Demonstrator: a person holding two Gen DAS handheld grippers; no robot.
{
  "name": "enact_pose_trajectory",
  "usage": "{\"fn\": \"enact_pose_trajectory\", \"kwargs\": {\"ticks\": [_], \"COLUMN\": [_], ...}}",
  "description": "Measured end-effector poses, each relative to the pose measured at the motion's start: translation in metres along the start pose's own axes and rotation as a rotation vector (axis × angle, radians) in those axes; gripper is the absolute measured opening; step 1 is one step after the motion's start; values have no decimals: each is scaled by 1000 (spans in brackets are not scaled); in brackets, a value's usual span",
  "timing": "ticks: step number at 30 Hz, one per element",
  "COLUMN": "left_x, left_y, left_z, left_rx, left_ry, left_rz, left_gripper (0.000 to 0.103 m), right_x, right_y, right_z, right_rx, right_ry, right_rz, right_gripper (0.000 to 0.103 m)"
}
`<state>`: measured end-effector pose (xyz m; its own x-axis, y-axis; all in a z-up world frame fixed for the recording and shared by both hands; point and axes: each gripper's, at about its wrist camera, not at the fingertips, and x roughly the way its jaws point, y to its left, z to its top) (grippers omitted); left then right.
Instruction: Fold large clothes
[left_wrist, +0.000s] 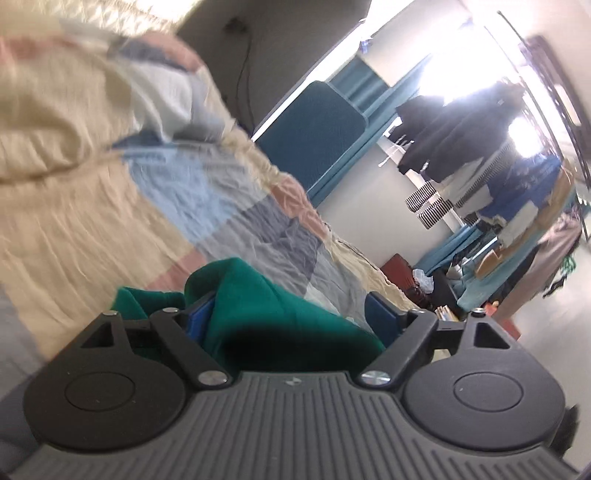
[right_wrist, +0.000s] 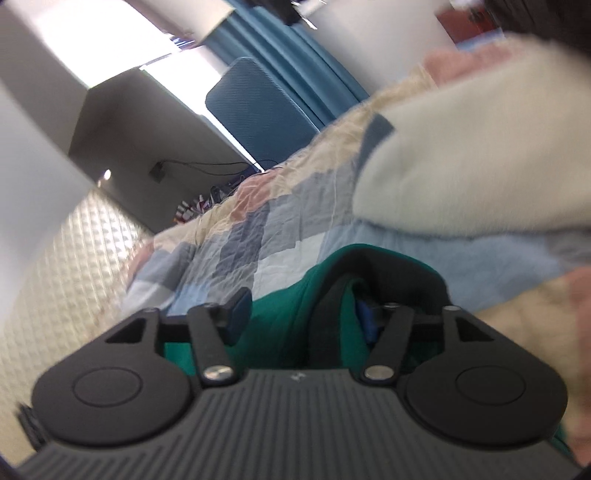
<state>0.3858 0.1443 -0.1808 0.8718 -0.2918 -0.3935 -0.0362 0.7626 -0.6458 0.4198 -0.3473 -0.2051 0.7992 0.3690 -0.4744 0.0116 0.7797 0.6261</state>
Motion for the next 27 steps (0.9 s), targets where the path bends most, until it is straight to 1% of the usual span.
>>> {"fn": "enact_pose_trajectory", "kwargs": {"ticks": [3, 6, 9, 11, 12, 14, 15, 19, 21, 22, 25, 27], "left_x": [-27, -48, -62, -69, -69, -61, -56, -28, -15, -11, -2, 4], "left_y": [-14, -31, -51, -65, -70, -78, -79, -69, -60, -57, -51, -45], "left_z": [-9, -26, -45, -59, -64, -78, -84, -99, -101, -101, -94, -90], "left_rx": [63, 159, 245, 305, 331, 383, 404, 425, 421, 414, 376, 349], "left_ry": [5, 25, 38, 37, 54, 111, 138, 215, 225, 222, 199, 187], "left_rz": [-5, -5, 0, -11, -13, 2, 21, 106, 141, 150, 151, 156], "left_gripper": [95, 96, 96, 96, 96, 96, 96, 96, 96, 96, 96, 96], "right_x": [-34, -63, -83, -89, -90, -84, -79, -52, -34, -25, 2, 18], "right_y": [22, 36, 49, 57, 62, 75, 81, 94, 95, 94, 85, 83], "right_z": [-8, -20, -33, -43, -50, -64, -73, -96, -99, -97, -83, -74], "right_rx": [-110, -172, -185, -195, -204, -243, -274, -395, -421, -418, -341, -342], "right_ry": [-25, -35, -67, -71, -64, -25, -1, 91, 114, 114, 117, 119], "right_rz": [-103, -132, -116, -77, -56, -34, -35, -84, -125, -142, -149, -159], "right_gripper": [63, 64, 64, 64, 63, 63, 63, 62, 62, 60, 58, 59]}}
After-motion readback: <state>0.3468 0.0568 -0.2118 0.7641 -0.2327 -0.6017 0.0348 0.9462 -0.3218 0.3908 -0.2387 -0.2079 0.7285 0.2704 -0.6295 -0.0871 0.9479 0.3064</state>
